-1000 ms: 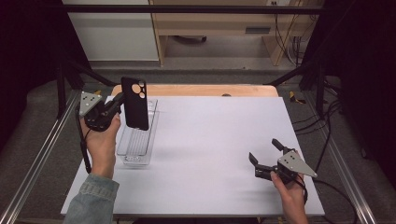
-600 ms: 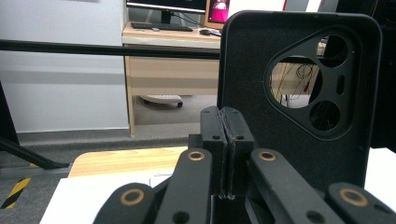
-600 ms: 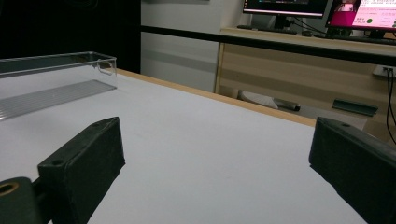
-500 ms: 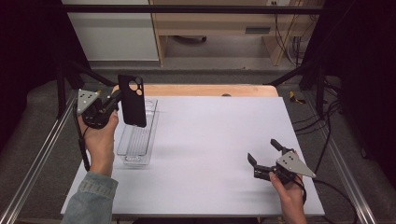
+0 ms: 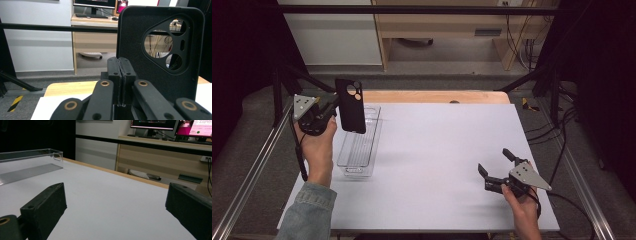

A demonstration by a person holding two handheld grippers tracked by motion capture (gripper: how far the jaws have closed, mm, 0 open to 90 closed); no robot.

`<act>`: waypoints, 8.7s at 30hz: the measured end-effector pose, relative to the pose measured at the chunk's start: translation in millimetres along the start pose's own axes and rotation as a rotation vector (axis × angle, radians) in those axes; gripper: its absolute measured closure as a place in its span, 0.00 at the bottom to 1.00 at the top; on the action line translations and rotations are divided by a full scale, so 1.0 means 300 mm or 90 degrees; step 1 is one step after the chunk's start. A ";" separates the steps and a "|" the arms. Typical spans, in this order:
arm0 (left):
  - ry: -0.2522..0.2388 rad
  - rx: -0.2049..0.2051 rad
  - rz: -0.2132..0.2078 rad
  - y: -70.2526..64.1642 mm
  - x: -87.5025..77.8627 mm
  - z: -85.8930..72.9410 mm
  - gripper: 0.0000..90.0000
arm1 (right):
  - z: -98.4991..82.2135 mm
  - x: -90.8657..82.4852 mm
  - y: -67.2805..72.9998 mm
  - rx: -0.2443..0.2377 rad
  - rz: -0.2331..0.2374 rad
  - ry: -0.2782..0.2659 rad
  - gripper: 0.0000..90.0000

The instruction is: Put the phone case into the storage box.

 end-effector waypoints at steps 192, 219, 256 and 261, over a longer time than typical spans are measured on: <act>0.149 0.006 0.161 0.043 0.444 -0.169 0.98 | -0.013 -0.037 0.048 -0.019 0.045 -0.021 0.03; 0.157 0.012 0.161 0.041 0.457 -0.177 0.98 | -0.013 -0.034 0.051 -0.019 0.048 -0.021 0.03; 0.104 0.053 0.146 -0.002 0.420 -0.120 0.67 | -0.011 -0.035 0.053 -0.017 0.051 -0.023 0.03; 0.103 0.054 0.131 -0.011 0.389 -0.101 0.61 | -0.008 -0.035 0.058 -0.017 0.051 -0.024 0.03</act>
Point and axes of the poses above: each handheld gripper's, and its own axes: x roughly forward along the jaws, z roughly out of its top, y roughly to its left, the point moved 4 cm from there along x, roughly forward along the jaws, and after that the axes turned 8 degrees about y, right-handed, at the moved point
